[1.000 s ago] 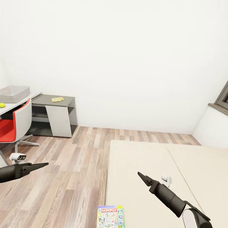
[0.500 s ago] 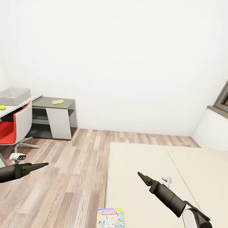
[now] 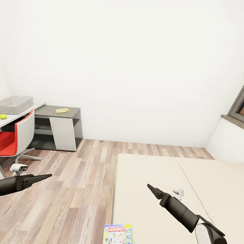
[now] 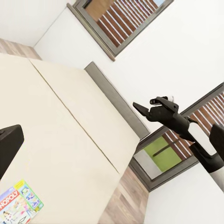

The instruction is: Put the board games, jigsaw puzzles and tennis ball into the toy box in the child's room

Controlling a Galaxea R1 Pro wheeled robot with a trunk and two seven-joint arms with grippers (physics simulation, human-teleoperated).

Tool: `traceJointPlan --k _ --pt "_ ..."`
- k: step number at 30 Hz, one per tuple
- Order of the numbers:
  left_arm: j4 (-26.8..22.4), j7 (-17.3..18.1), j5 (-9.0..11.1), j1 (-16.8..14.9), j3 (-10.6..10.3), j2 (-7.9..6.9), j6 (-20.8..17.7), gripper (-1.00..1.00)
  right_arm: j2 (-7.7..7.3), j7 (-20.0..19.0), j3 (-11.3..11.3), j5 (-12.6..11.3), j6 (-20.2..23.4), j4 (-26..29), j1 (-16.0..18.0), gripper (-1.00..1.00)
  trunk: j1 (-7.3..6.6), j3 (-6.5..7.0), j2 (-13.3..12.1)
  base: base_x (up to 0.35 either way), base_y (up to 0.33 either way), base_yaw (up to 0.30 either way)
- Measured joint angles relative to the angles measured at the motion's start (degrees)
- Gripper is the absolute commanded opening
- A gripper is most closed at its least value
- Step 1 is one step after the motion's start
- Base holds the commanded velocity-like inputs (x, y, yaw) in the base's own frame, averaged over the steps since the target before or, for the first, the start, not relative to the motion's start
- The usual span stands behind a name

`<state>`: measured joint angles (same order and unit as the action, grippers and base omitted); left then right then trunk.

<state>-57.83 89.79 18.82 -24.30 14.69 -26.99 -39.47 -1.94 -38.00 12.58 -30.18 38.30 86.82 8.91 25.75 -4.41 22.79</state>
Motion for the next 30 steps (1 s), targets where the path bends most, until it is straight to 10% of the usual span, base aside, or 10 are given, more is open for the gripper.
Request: traceJointPlan --k 30 --pt "-0.01 0.0 -0.01 0.0 0.0 0.0 0.0 1.0 0.0 0.53 -0.08 0.17 -0.12 -0.78 0.0 1.0 0.0 0.03 0.0 0.0 0.011 0.0"
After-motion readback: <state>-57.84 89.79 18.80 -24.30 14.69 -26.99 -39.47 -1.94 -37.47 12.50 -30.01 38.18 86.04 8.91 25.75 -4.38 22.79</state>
